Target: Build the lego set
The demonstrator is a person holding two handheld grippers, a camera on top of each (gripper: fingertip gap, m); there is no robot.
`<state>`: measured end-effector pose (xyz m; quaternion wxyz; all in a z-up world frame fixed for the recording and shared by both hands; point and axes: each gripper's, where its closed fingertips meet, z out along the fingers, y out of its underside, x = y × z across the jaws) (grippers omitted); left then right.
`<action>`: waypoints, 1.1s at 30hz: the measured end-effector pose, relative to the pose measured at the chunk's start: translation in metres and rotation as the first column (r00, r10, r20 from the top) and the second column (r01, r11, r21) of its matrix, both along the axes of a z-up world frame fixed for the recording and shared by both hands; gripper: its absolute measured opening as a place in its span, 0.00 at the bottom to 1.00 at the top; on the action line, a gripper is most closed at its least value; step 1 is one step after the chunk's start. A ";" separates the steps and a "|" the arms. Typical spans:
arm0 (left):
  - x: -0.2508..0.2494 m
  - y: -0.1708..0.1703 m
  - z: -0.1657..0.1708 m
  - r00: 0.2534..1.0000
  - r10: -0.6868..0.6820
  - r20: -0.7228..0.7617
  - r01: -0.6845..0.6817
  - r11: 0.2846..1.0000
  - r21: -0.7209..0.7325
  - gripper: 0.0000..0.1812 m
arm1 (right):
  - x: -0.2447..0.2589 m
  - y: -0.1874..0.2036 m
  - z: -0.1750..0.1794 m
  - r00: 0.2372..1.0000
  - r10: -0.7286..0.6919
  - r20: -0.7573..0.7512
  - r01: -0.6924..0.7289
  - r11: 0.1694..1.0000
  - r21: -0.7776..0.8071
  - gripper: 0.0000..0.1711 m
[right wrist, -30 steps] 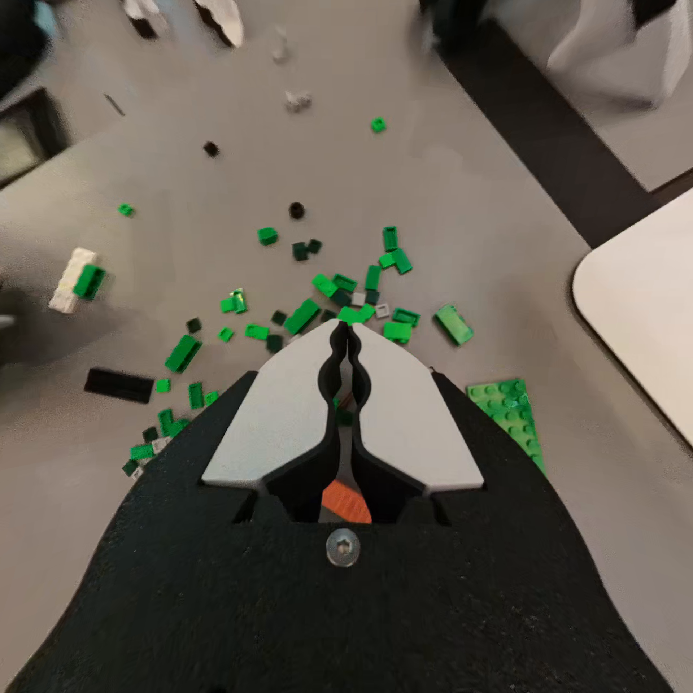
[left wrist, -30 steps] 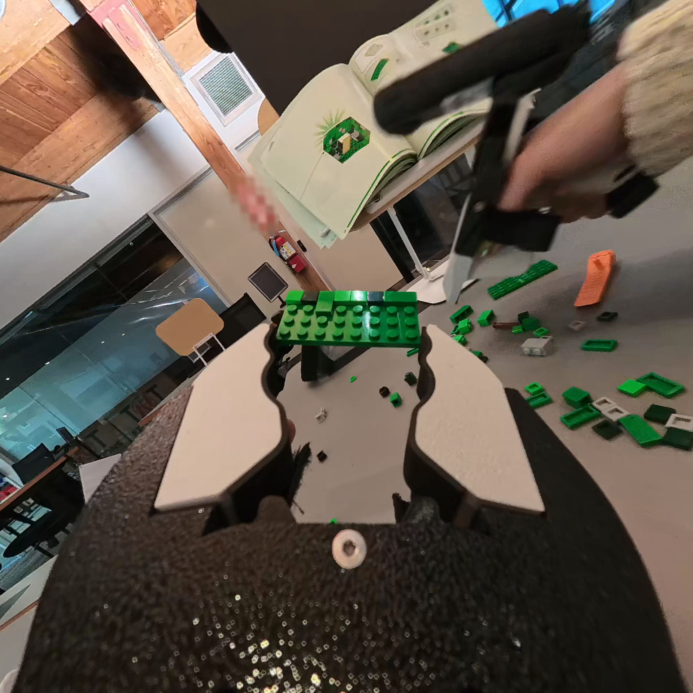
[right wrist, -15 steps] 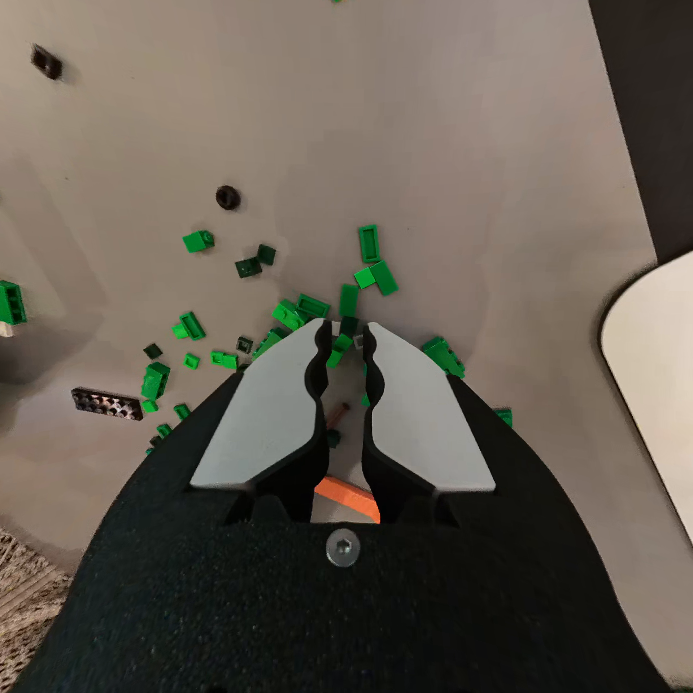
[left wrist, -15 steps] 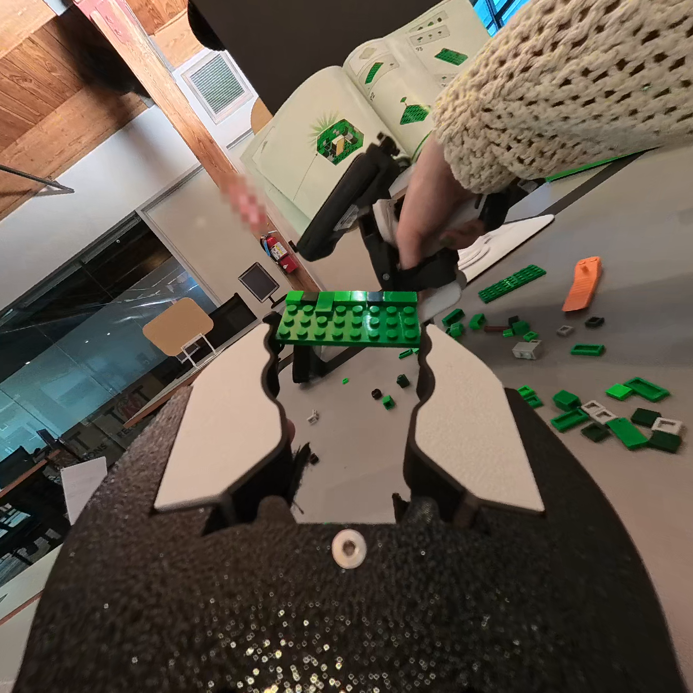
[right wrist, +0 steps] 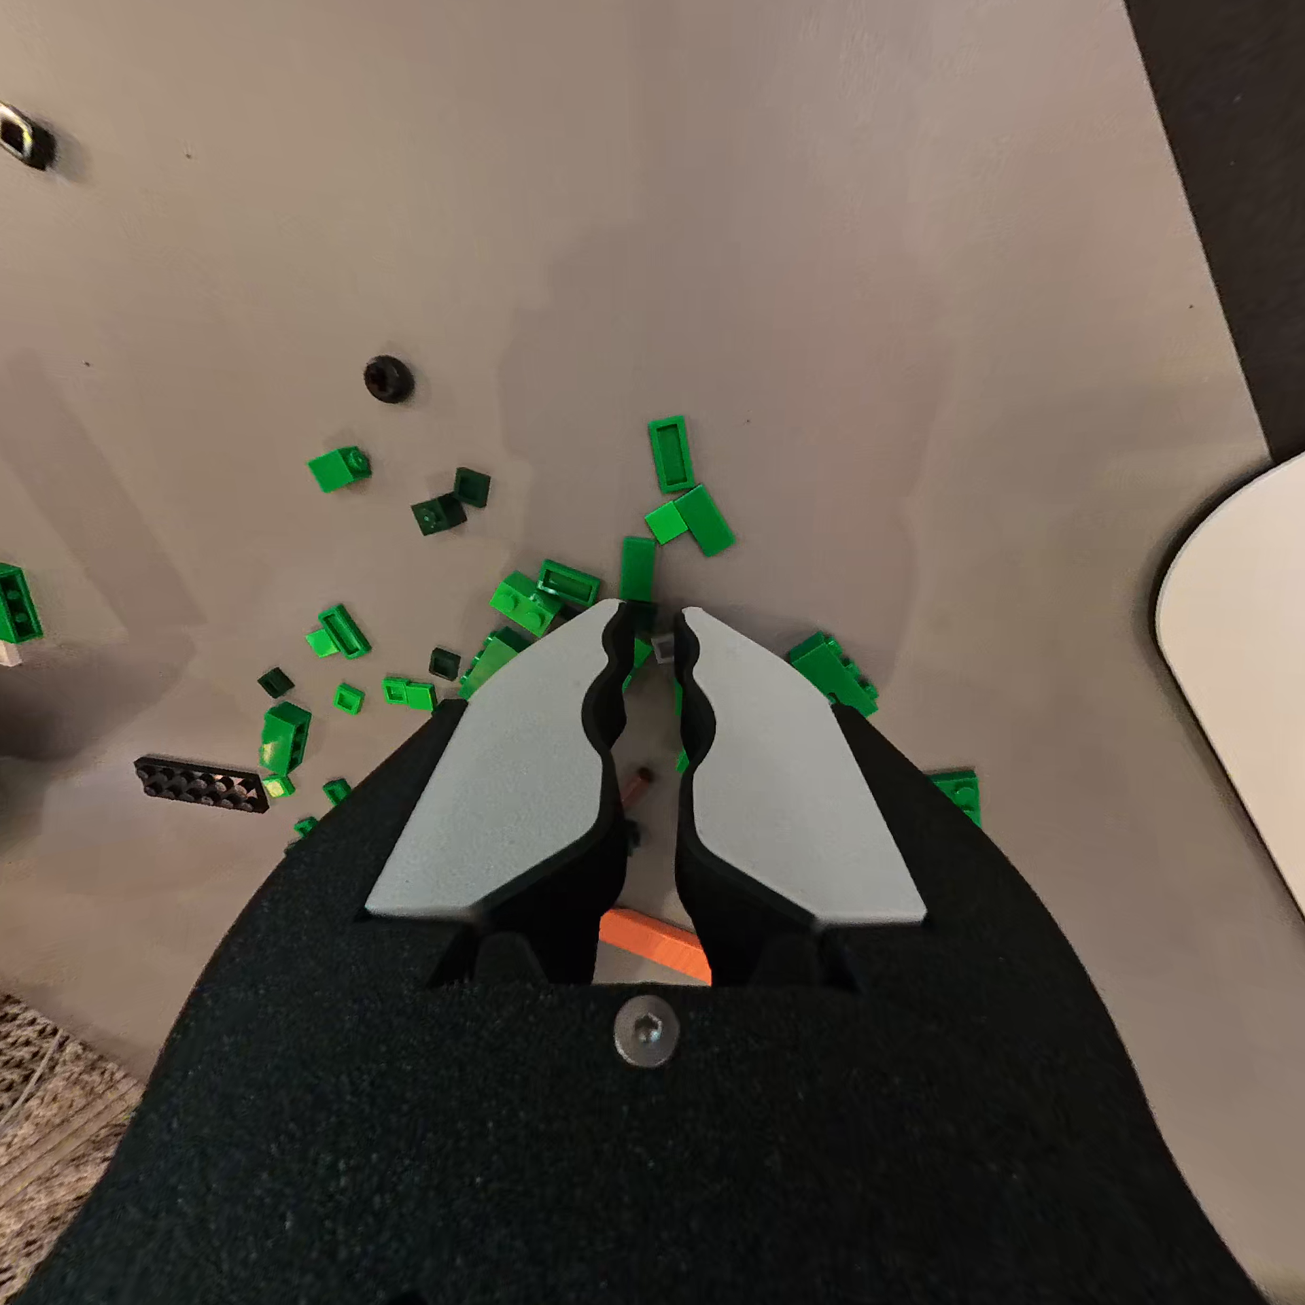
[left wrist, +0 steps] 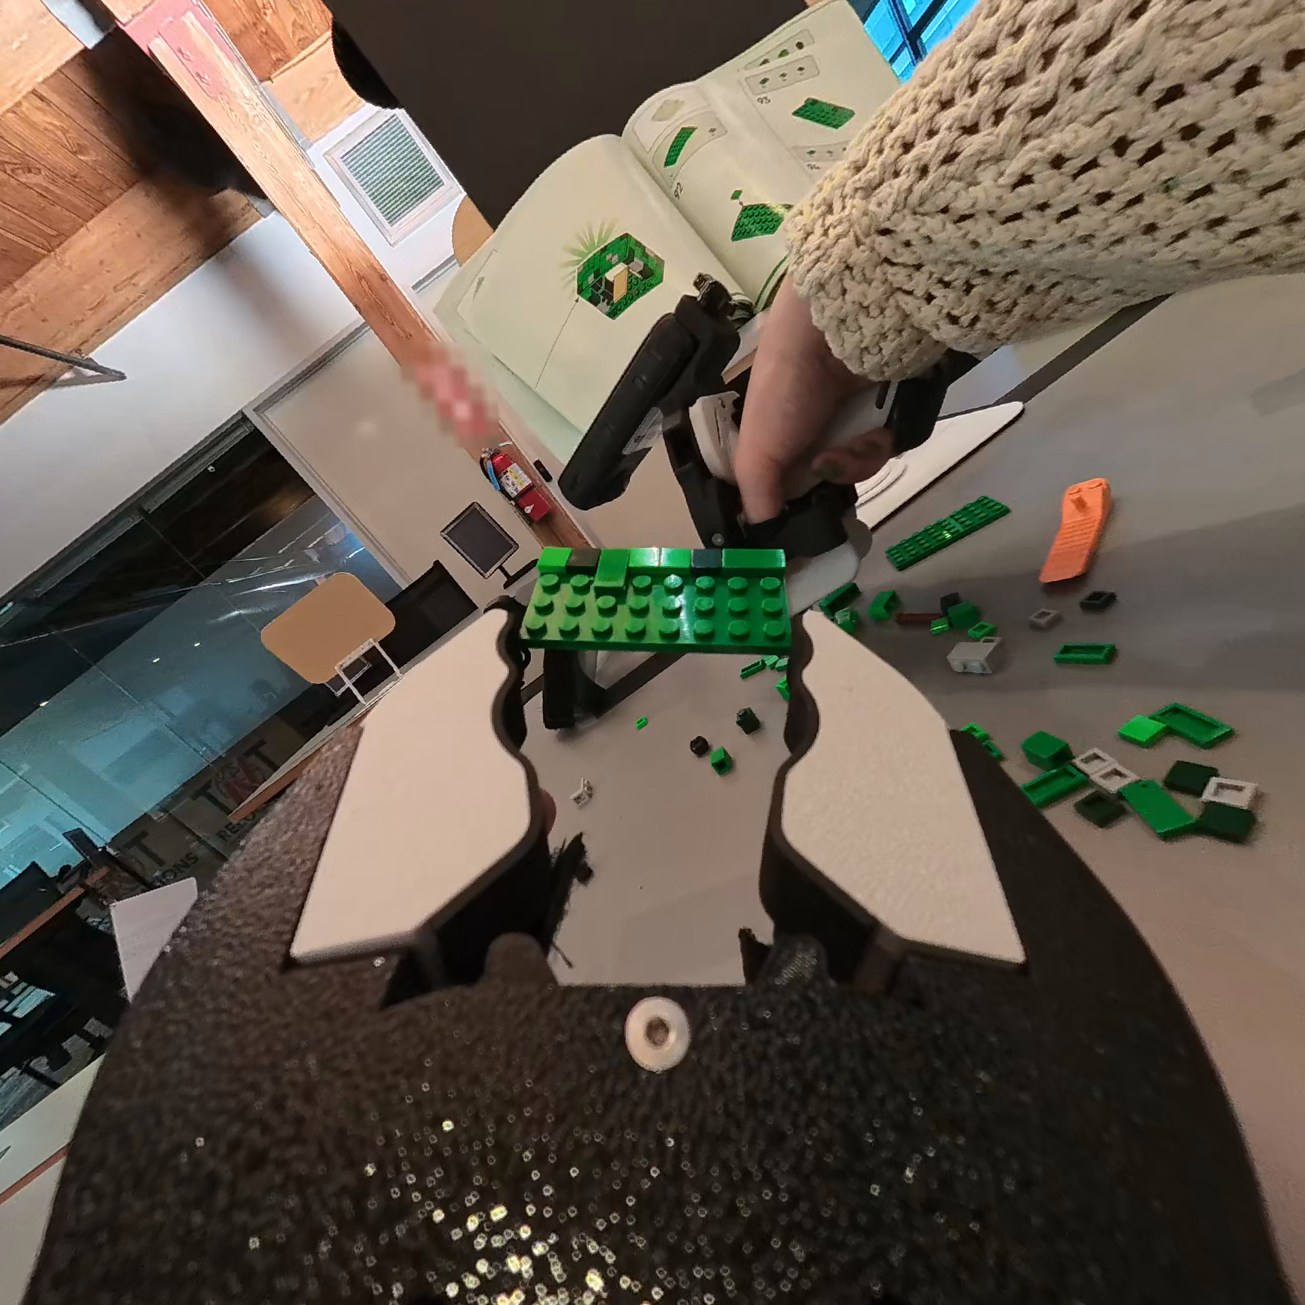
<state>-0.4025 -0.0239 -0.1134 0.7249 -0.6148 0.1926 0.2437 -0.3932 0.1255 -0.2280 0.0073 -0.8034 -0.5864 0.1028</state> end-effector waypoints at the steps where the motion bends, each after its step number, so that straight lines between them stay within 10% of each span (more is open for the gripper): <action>1: 0.000 0.000 0.000 1.000 0.000 -0.001 0.000 1.000 -0.002 0.40 | 0.000 -0.001 0.000 1.000 0.002 -0.004 -0.002 1.000 -0.004 0.06; 20: 0.005 0.000 -0.001 1.000 -0.015 -0.014 0.015 1.000 -0.007 0.40 | 0.017 -0.006 0.024 0.979 0.168 -0.116 -0.154 0.980 0.122 0.00; 33: 0.012 0.000 -0.004 0.998 -0.039 -0.043 0.038 0.999 -0.022 0.40 | -0.002 -0.001 0.005 0.994 0.008 -0.109 0.001 0.997 0.077 0.10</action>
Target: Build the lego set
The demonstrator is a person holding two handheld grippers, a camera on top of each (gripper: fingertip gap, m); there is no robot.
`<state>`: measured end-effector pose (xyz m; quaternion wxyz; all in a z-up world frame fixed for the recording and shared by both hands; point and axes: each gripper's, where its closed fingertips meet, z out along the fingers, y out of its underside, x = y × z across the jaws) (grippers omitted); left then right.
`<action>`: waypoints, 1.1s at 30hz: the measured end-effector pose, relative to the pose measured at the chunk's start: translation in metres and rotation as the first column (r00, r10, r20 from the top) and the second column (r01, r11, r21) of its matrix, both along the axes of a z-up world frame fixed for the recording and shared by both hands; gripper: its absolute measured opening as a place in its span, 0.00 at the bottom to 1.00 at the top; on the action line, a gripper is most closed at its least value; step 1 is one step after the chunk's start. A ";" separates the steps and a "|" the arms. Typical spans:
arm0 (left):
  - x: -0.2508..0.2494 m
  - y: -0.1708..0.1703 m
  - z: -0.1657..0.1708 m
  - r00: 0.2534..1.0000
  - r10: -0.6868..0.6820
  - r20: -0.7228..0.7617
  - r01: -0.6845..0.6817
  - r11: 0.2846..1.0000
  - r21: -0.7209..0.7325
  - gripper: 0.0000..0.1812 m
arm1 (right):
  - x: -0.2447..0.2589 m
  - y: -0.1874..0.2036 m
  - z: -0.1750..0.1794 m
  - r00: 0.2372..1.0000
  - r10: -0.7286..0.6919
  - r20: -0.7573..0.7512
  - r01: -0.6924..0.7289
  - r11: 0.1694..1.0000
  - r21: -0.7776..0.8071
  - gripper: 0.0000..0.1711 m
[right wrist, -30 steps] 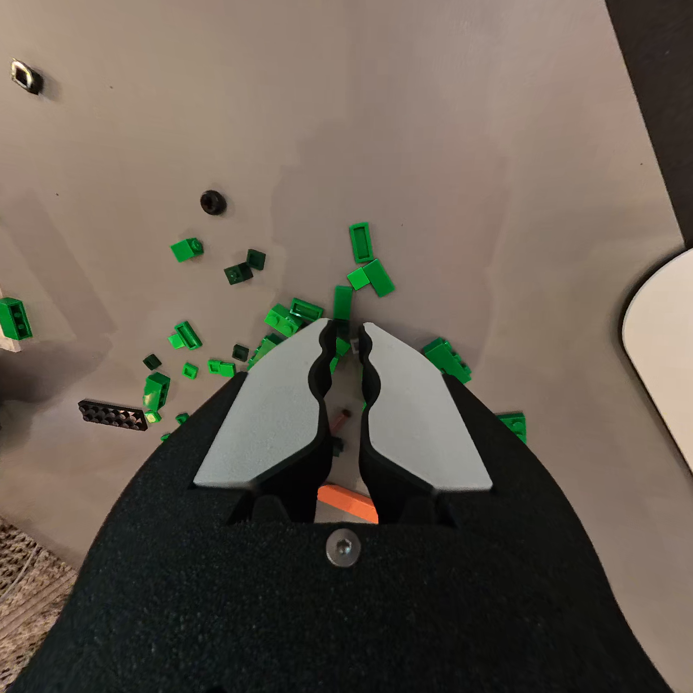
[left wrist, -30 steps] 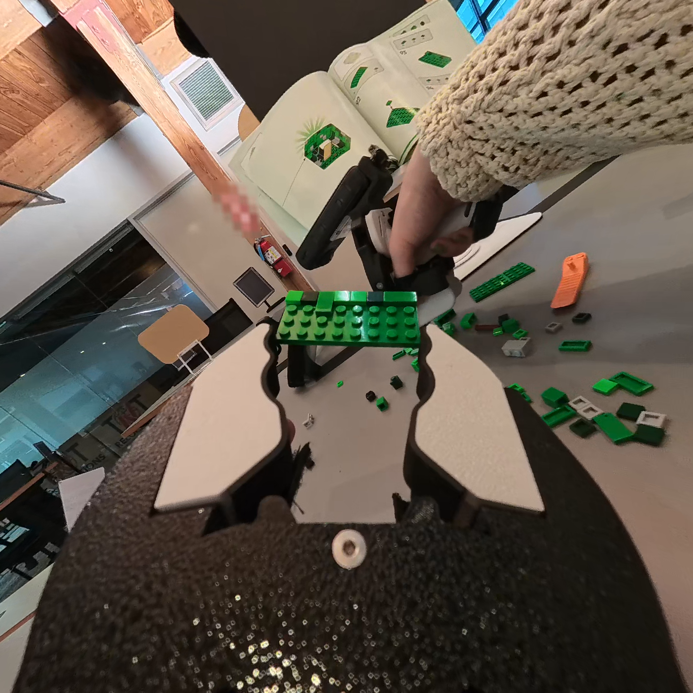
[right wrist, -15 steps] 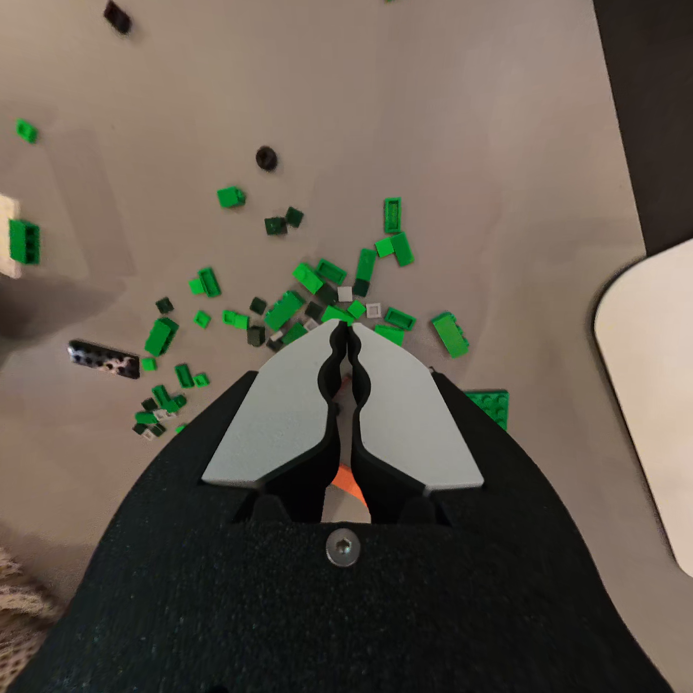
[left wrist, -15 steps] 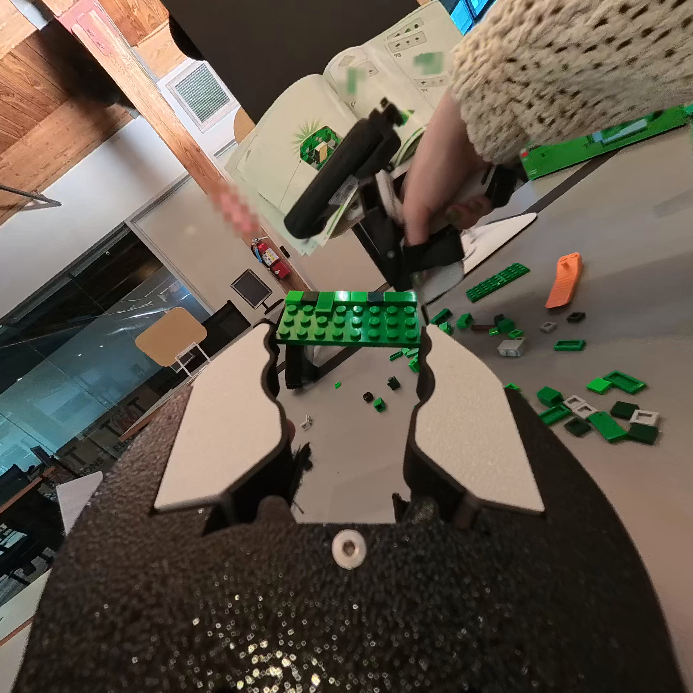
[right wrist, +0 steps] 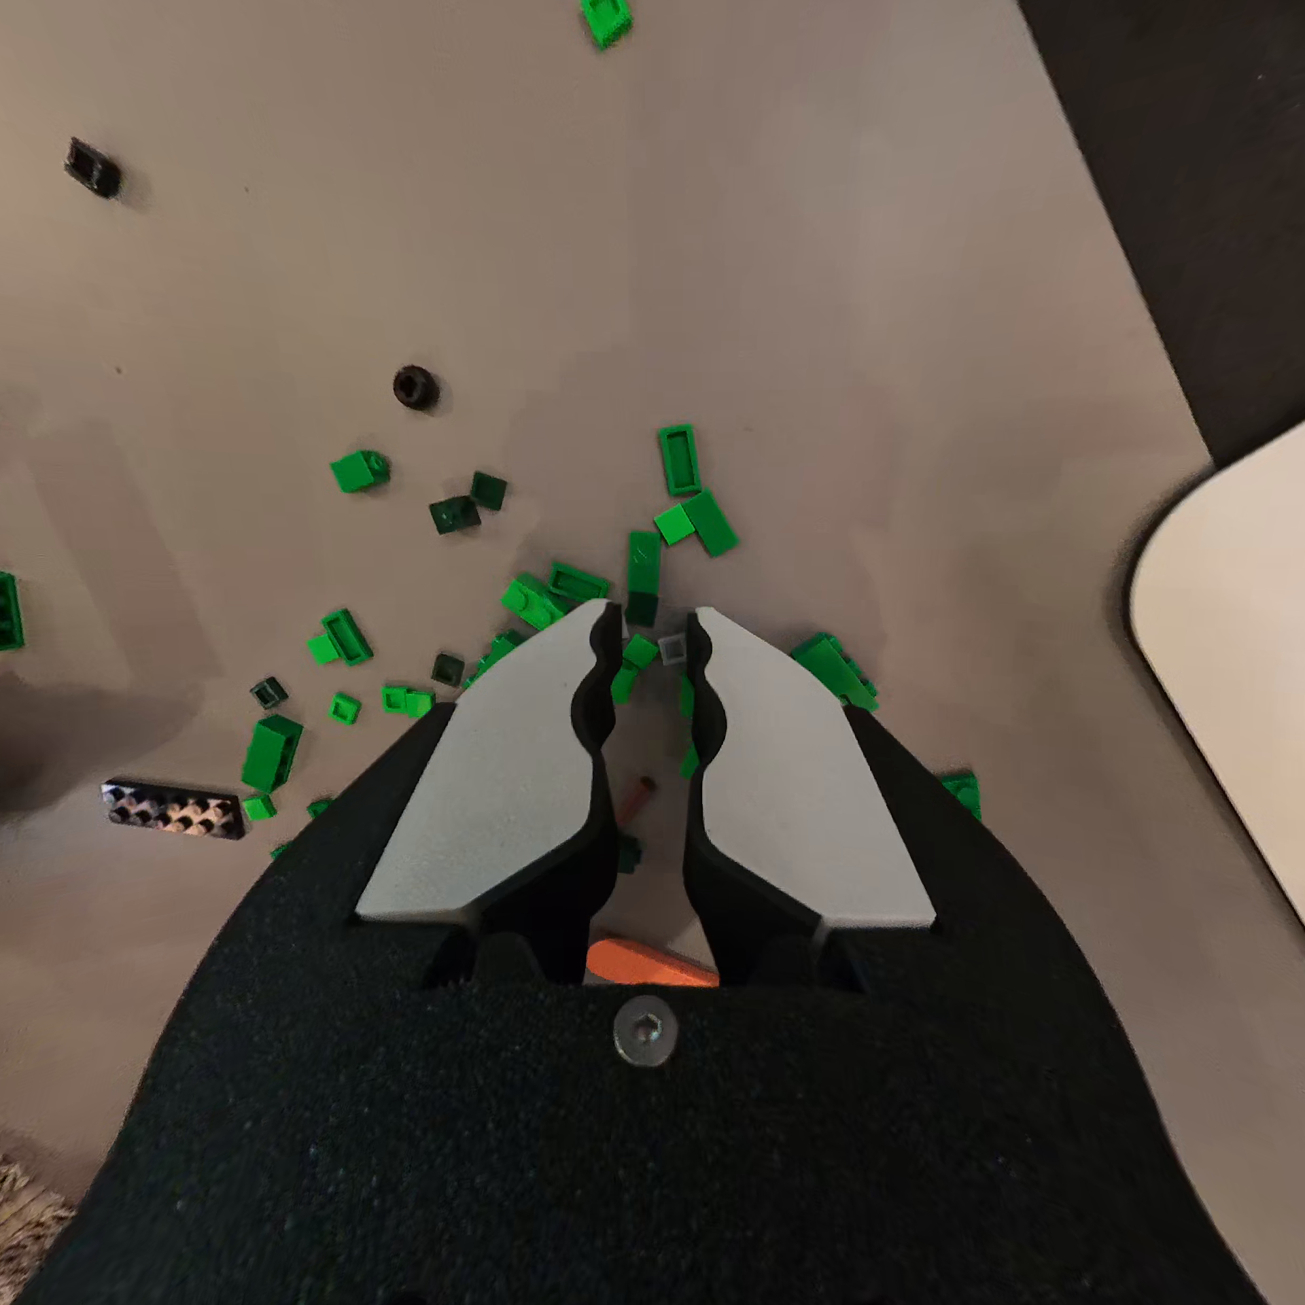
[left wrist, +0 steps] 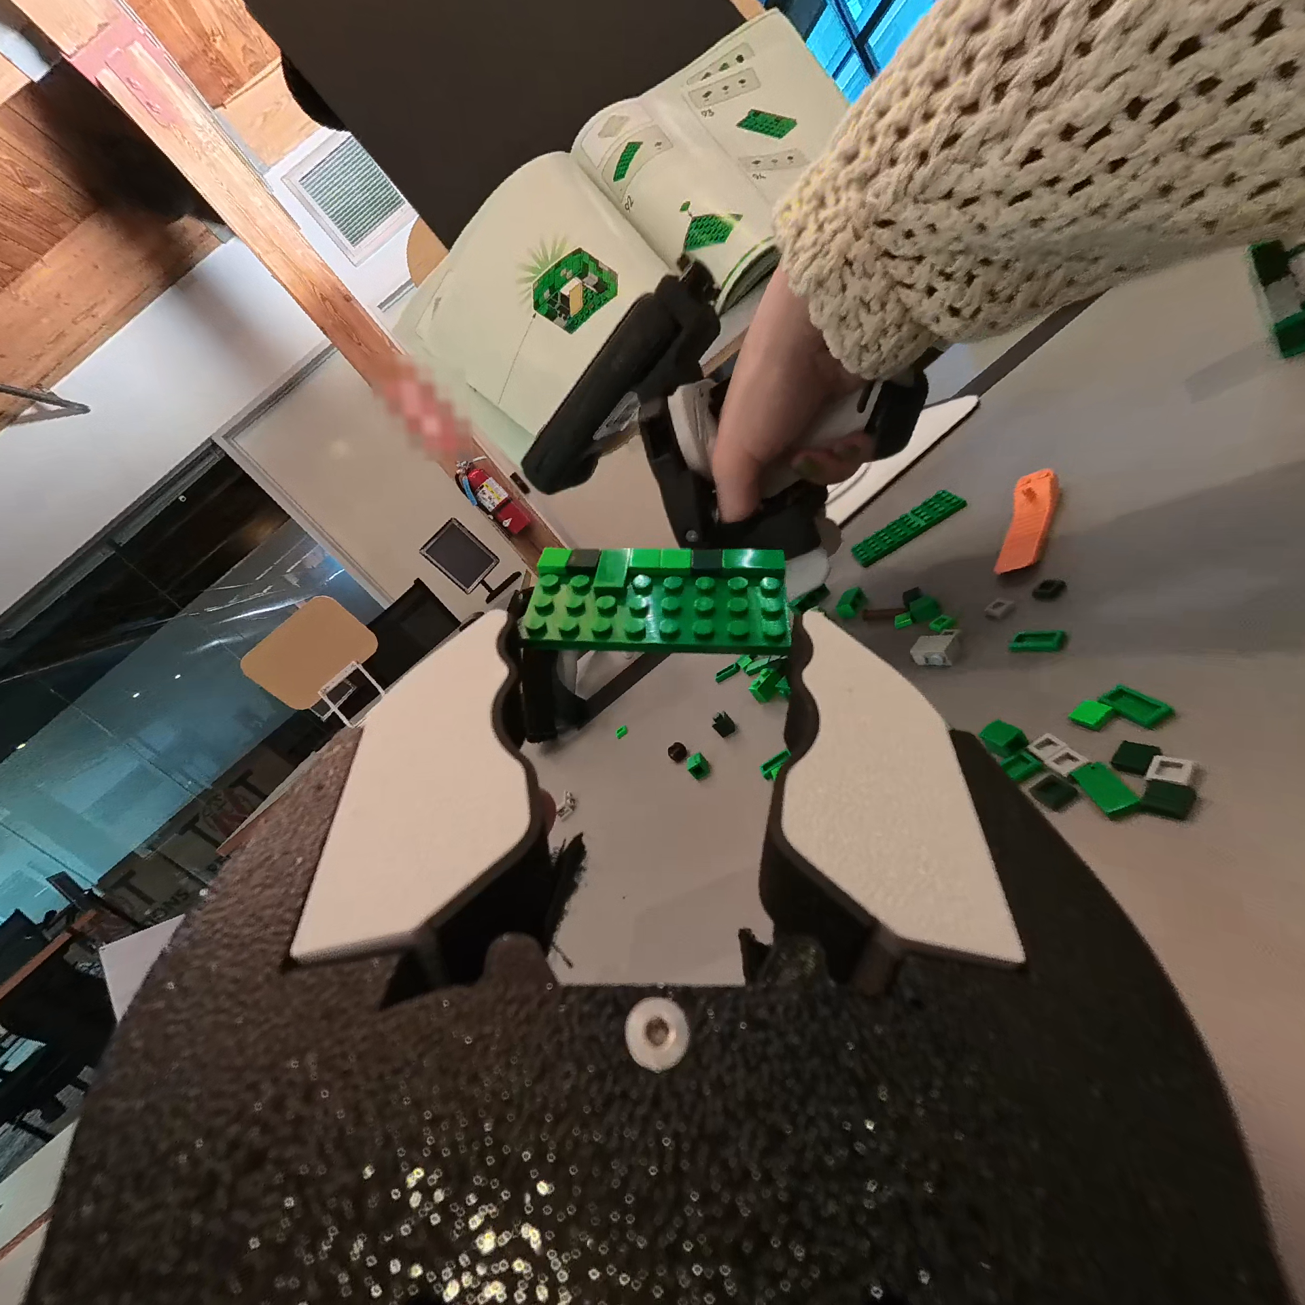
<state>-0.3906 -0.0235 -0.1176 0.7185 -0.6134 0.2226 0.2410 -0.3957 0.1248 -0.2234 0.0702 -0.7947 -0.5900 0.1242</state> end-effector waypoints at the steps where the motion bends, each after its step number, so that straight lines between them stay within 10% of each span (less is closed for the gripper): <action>1: 0.000 0.000 0.000 1.000 0.000 -0.003 0.000 1.000 -0.001 0.40 | -0.001 -0.001 -0.002 1.000 0.005 0.011 -0.005 1.000 0.006 0.10; 33: 0.005 0.002 -0.005 1.000 -0.017 -0.025 0.017 1.000 -0.022 0.40 | 0.005 0.009 -0.007 0.986 -0.022 0.163 0.007 0.996 0.093 0.04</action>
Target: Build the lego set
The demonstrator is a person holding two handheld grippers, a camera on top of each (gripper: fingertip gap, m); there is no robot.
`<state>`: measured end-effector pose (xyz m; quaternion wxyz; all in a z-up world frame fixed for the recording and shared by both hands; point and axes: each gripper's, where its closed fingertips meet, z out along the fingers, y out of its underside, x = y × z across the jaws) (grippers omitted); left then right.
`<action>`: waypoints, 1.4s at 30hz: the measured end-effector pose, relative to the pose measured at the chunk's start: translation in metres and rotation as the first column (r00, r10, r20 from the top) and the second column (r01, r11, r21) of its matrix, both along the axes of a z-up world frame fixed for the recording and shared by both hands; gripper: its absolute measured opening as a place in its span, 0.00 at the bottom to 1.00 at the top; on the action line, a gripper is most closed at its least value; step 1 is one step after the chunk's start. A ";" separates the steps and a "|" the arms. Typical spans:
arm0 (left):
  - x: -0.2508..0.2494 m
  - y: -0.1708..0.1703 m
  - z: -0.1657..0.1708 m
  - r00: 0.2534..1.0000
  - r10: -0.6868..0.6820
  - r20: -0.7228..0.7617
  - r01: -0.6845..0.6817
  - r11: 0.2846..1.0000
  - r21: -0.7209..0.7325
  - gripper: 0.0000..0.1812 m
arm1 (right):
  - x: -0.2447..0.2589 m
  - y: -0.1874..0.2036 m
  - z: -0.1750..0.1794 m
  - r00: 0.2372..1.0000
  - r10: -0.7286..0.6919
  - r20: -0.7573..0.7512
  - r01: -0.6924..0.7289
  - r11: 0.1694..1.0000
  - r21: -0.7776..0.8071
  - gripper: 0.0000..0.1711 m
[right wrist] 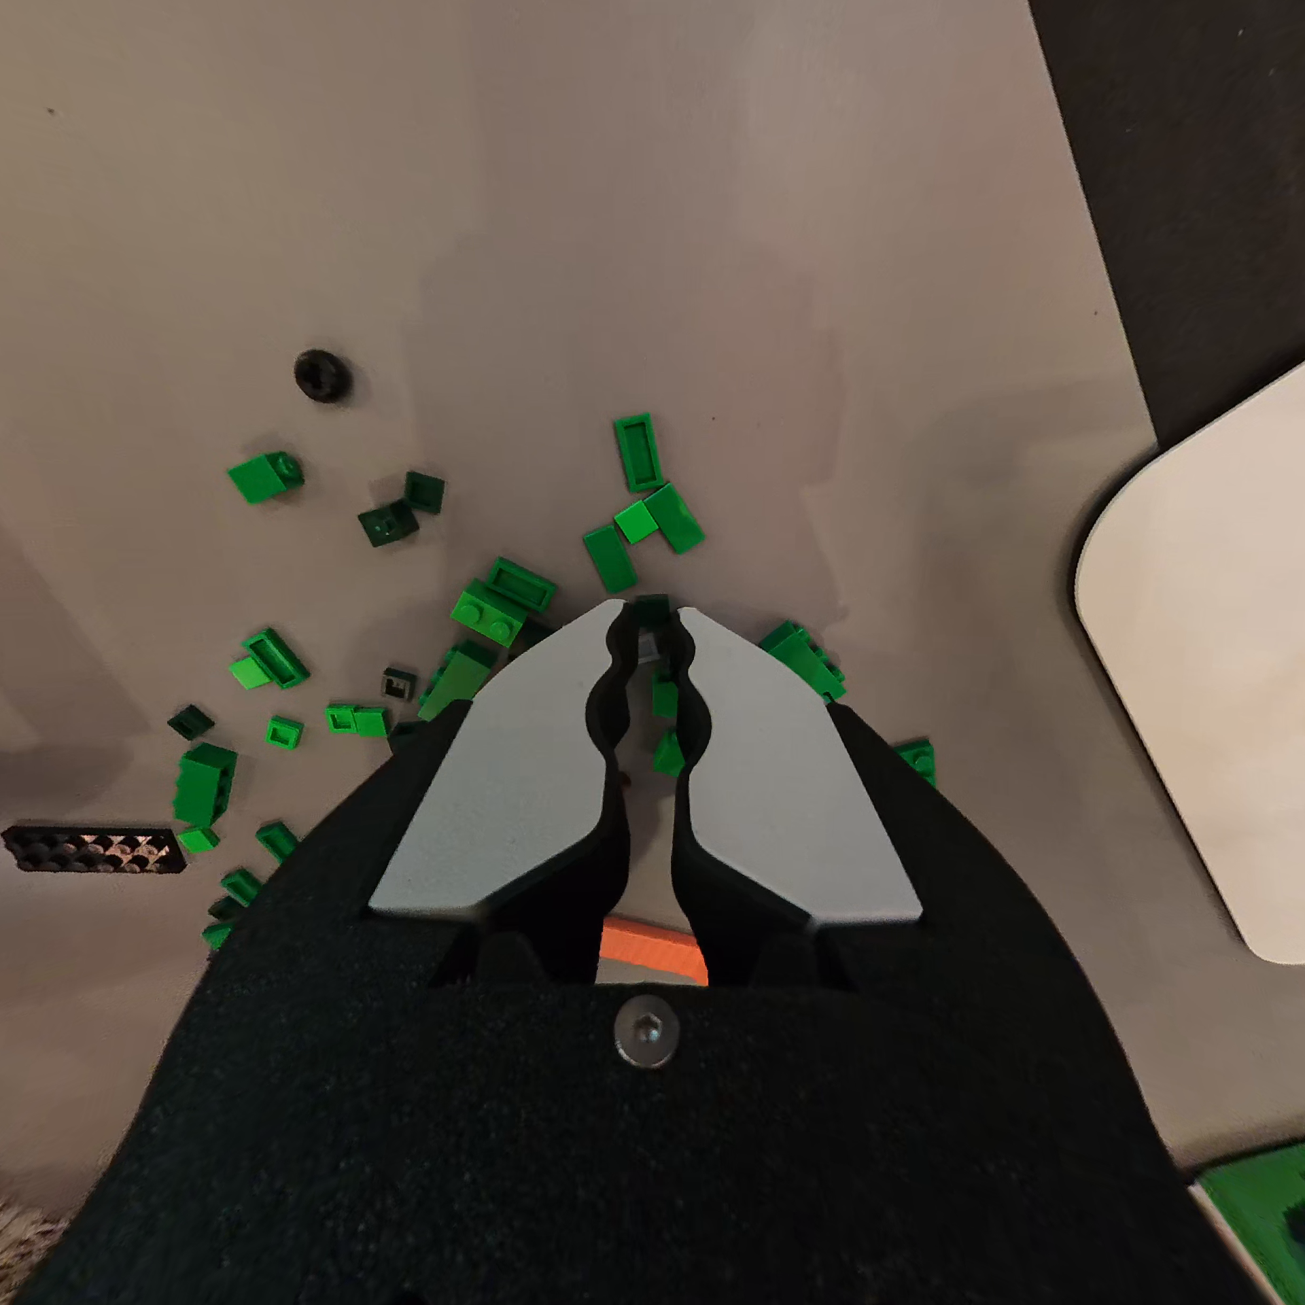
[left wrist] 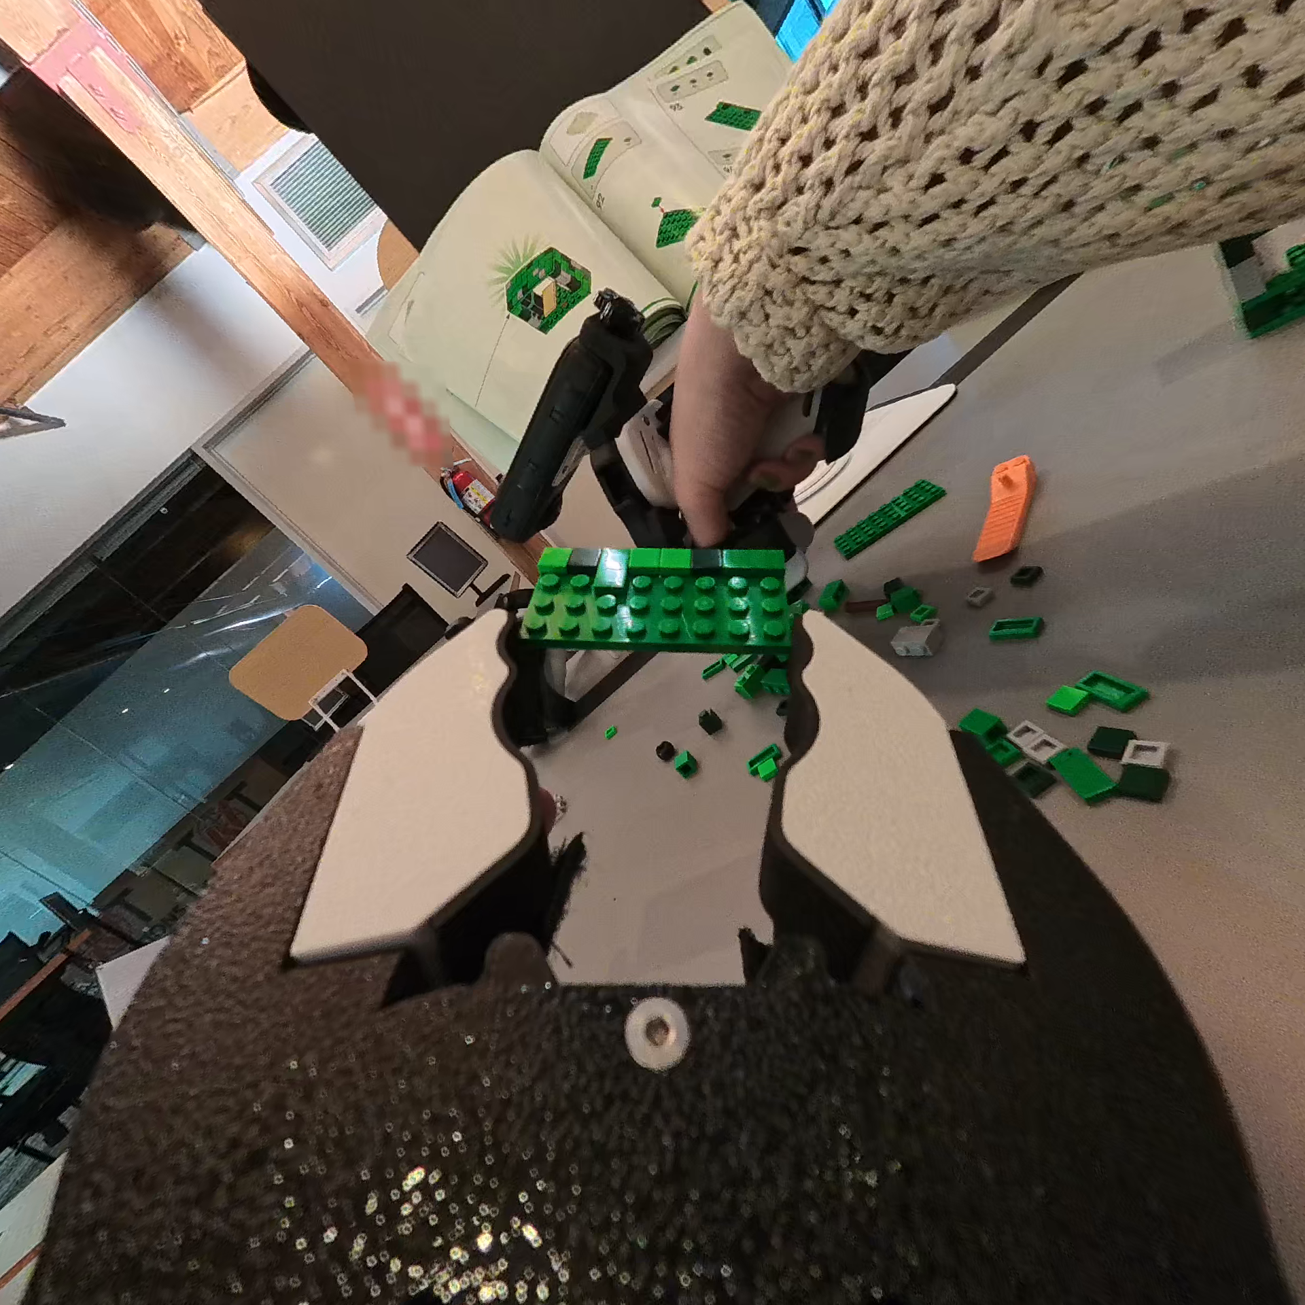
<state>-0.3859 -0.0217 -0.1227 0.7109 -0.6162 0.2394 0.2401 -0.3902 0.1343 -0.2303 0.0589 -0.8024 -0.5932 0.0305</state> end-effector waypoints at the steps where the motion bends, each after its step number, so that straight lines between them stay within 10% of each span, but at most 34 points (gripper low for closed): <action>1: 0.000 0.000 0.000 1.000 -0.001 0.000 0.001 1.000 -0.002 0.40 | 0.000 0.000 0.000 1.000 0.010 -0.001 -0.010 1.000 0.001 0.04; 10: 0.027 -0.002 -0.018 0.966 -0.185 0.183 0.220 0.956 -0.195 0.40 | 0.013 -0.023 0.035 0.961 0.166 -0.219 -0.163 0.986 0.034 0.04; 19: 0.115 -0.040 -0.052 0.761 -0.474 0.444 0.647 0.612 -0.455 0.40 | 0.126 -0.162 0.073 0.650 0.618 -0.442 -0.659 0.748 0.075 0.04; 25: 0.151 -0.066 -0.063 0.699 -0.577 0.423 0.708 0.475 -0.522 0.40 | 0.154 -0.205 0.071 0.566 0.716 -0.409 -0.710 0.675 0.201 0.04; 42: 0.159 -0.074 -0.063 0.675 -0.612 0.413 0.725 0.447 -0.523 0.40 | 0.151 -0.209 0.052 0.598 0.741 -0.306 -0.728 0.662 0.181 0.04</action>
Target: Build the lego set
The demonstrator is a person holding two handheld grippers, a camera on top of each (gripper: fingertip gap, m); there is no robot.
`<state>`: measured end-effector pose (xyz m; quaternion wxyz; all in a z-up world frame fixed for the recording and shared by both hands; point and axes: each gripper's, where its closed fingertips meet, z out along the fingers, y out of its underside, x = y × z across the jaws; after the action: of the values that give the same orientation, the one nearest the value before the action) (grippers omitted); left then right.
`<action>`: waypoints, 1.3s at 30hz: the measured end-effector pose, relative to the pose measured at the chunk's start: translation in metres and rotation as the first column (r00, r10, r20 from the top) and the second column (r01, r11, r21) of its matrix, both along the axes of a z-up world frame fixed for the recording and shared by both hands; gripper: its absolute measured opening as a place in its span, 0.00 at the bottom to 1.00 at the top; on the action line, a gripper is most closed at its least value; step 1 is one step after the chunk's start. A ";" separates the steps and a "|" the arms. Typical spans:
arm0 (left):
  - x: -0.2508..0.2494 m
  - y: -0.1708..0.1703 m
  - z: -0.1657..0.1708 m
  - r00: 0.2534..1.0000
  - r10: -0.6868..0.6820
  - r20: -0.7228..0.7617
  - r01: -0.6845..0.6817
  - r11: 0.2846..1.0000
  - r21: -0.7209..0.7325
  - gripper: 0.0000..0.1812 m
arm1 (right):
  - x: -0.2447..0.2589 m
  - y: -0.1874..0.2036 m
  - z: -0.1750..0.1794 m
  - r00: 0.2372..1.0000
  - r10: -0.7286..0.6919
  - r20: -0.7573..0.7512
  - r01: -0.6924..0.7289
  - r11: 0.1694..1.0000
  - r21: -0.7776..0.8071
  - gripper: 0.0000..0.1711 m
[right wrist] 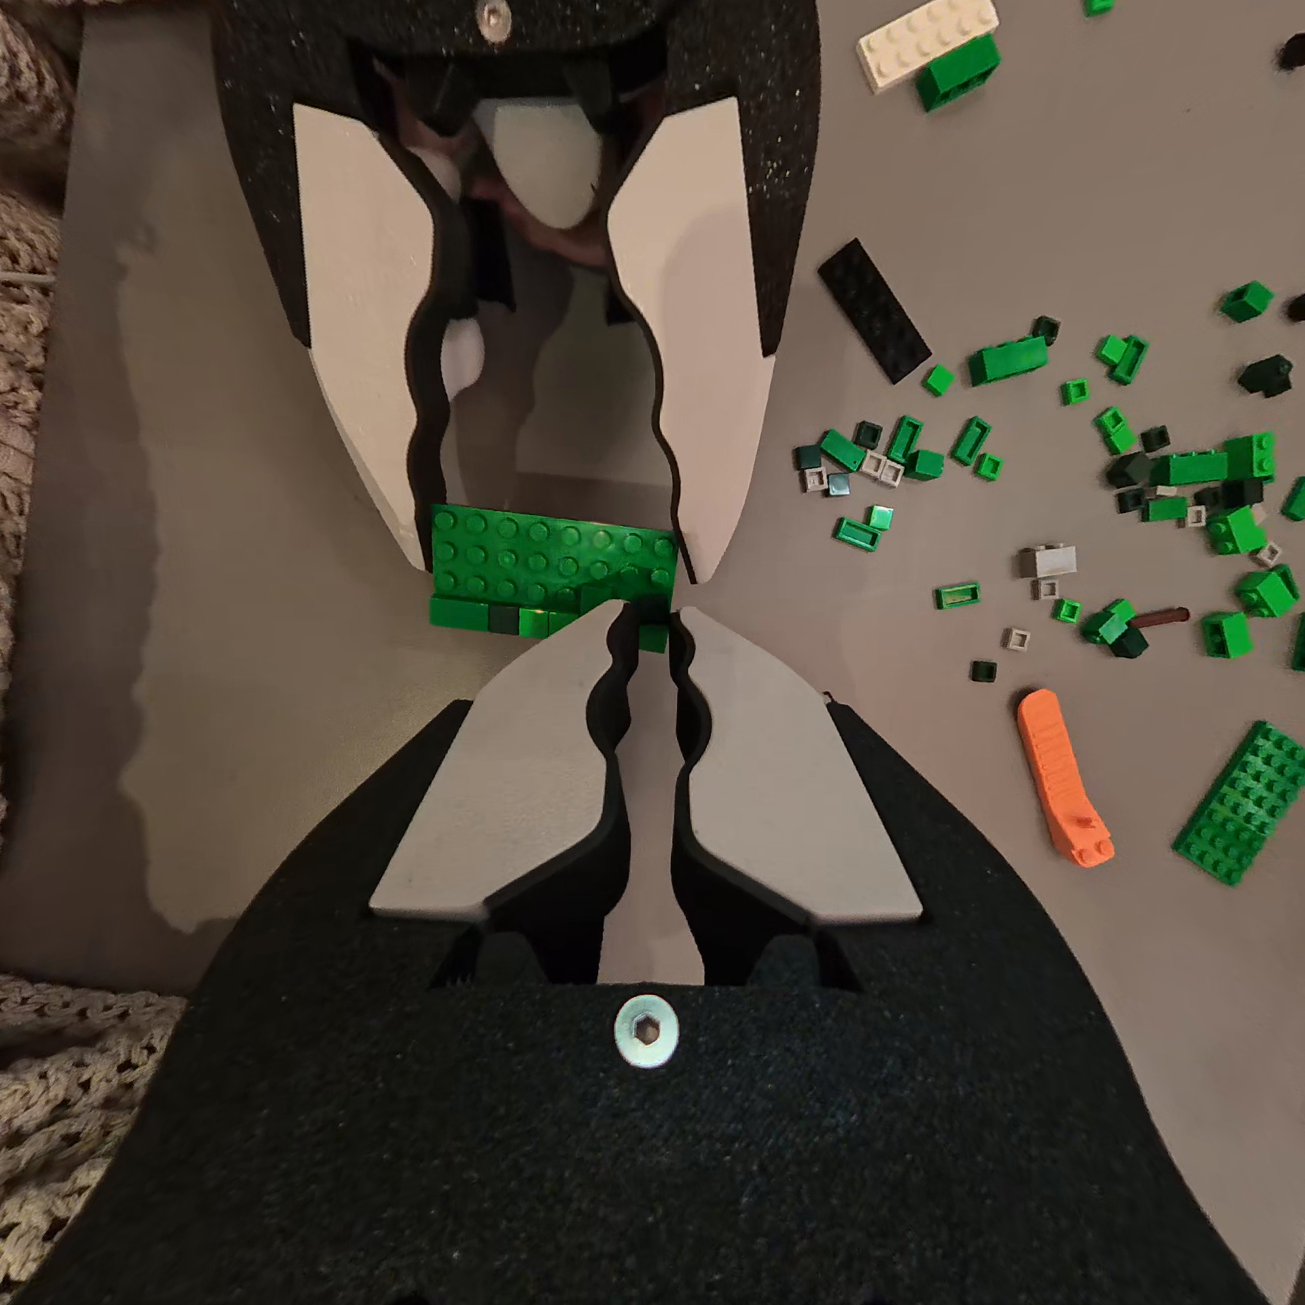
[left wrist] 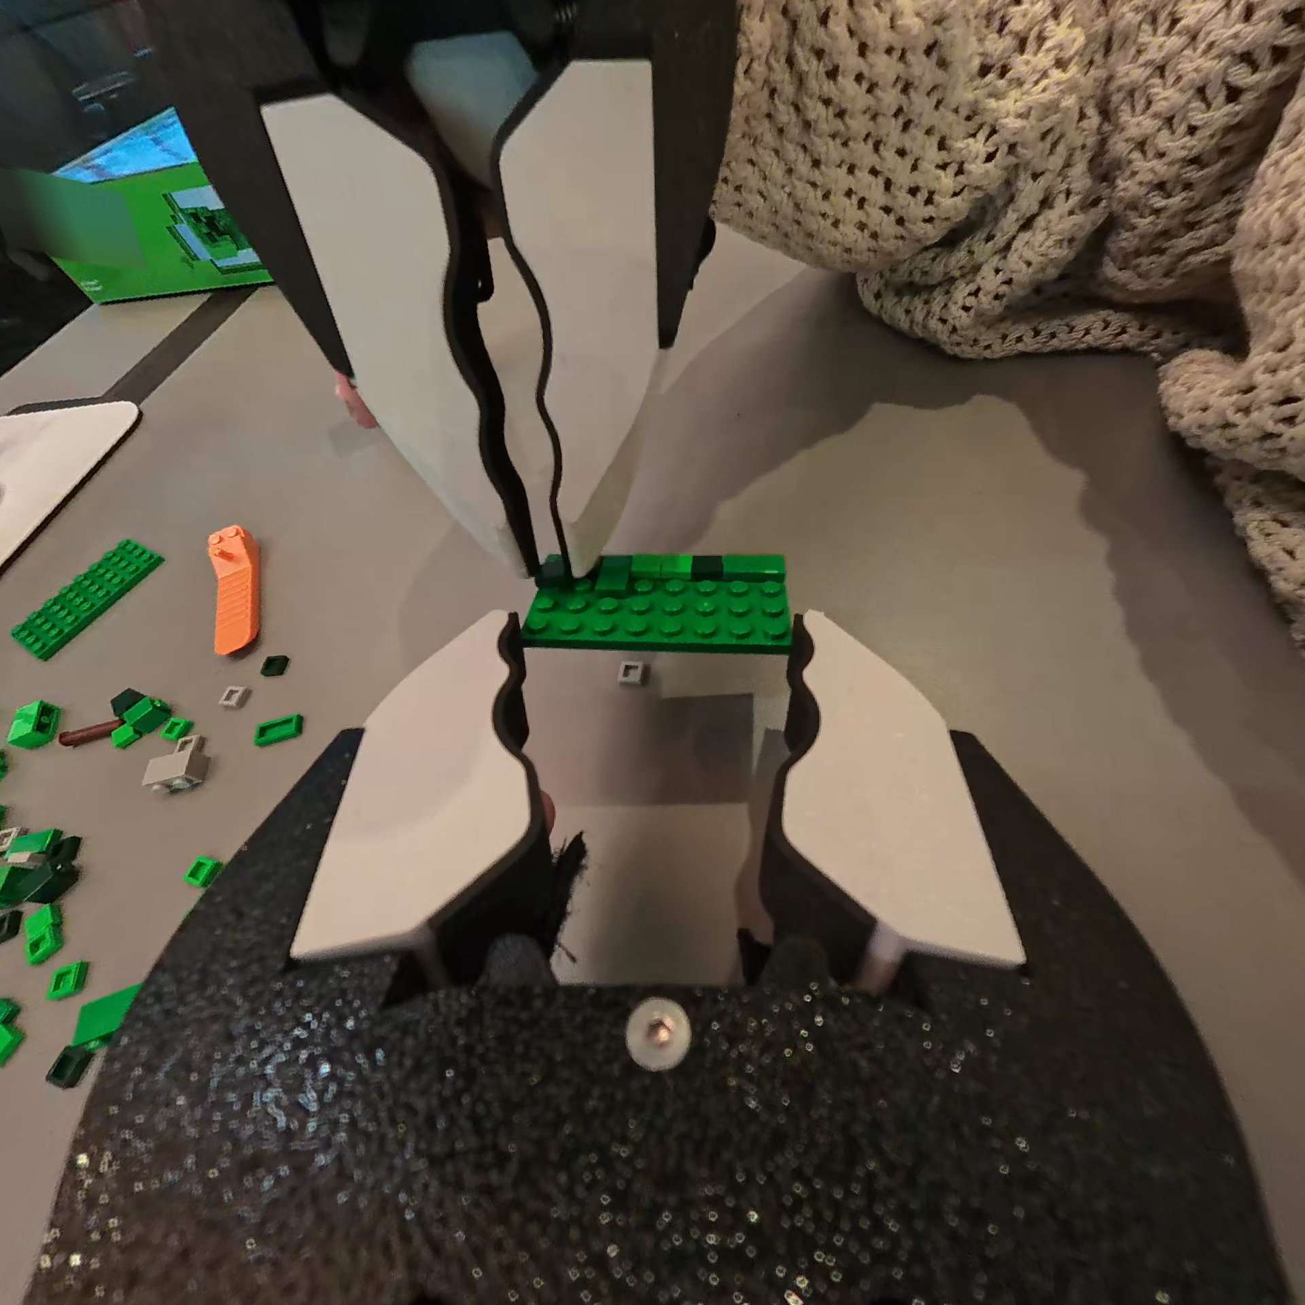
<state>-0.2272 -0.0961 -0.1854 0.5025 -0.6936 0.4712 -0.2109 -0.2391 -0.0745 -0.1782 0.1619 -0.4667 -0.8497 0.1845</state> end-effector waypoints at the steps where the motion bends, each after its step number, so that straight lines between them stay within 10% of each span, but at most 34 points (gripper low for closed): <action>1: 0.000 0.000 0.000 1.000 -0.001 -0.001 0.001 1.000 0.001 0.40 | 0.000 0.000 -0.001 1.000 -0.001 0.002 0.001 1.000 -0.001 0.04; 21: -0.001 0.000 0.001 1.000 0.005 0.004 -0.005 1.000 0.028 0.40 | 0.002 0.009 0.010 0.997 -0.066 -0.036 0.066 0.998 -0.012 0.07; 25: -0.002 0.003 0.003 1.000 0.025 0.001 -0.025 0.997 0.069 0.40 | -0.002 0.020 0.034 0.961 -0.231 -0.154 0.193 0.954 -0.228 0.12; 32: -0.005 0.014 0.010 0.994 0.103 0.020 -0.105 0.981 0.164 0.40 | -0.005 0.031 0.040 0.771 -0.637 0.008 0.341 0.403 -0.849 0.20; 39: -0.008 0.020 0.013 0.988 0.152 0.035 -0.156 0.970 0.188 0.40 | -0.012 0.016 0.019 0.758 -0.637 0.144 0.313 0.161 -0.936 0.20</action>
<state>-0.2354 -0.0765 -0.1720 0.5860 -0.6748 0.4287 -0.1325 -0.2512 -0.0581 -0.1593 0.0380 -0.6837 -0.3603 0.6334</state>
